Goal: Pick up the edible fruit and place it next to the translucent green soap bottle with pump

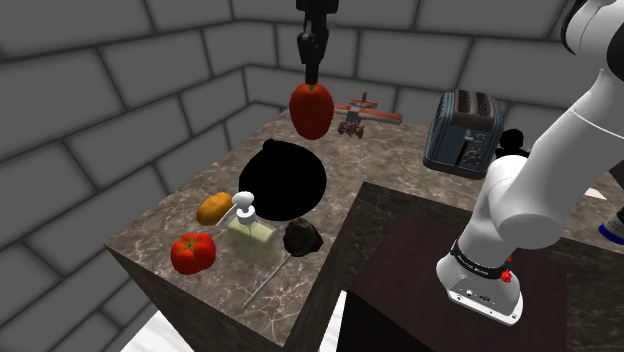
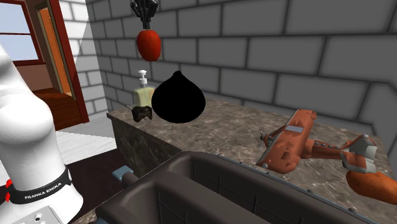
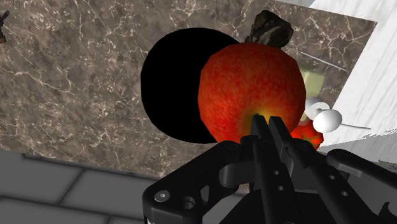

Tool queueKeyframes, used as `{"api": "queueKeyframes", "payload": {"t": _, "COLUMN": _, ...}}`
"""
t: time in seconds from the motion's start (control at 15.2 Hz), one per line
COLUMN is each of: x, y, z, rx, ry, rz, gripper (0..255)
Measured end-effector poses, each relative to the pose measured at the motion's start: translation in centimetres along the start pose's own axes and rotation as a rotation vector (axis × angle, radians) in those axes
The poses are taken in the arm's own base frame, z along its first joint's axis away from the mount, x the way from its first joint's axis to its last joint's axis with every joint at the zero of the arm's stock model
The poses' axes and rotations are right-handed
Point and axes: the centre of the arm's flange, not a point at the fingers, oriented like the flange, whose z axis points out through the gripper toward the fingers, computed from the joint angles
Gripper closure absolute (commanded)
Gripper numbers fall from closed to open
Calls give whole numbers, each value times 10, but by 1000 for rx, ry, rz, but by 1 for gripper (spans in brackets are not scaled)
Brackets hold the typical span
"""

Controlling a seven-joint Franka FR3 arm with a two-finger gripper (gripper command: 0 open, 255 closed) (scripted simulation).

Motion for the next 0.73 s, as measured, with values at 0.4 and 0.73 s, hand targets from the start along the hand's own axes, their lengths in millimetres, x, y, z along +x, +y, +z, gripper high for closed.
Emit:
{"api": "queueKeyframes", "payload": {"t": 0.4, "x": -4, "y": -82, "z": 3, "rx": -1, "ry": -1, "rz": 0, "gripper": 255}}
{"api": "queueKeyframes", "payload": {"t": 0.73, "x": -4, "y": -145, "z": 1, "rx": -1, "ry": 0, "rz": 0, "gripper": 255}}
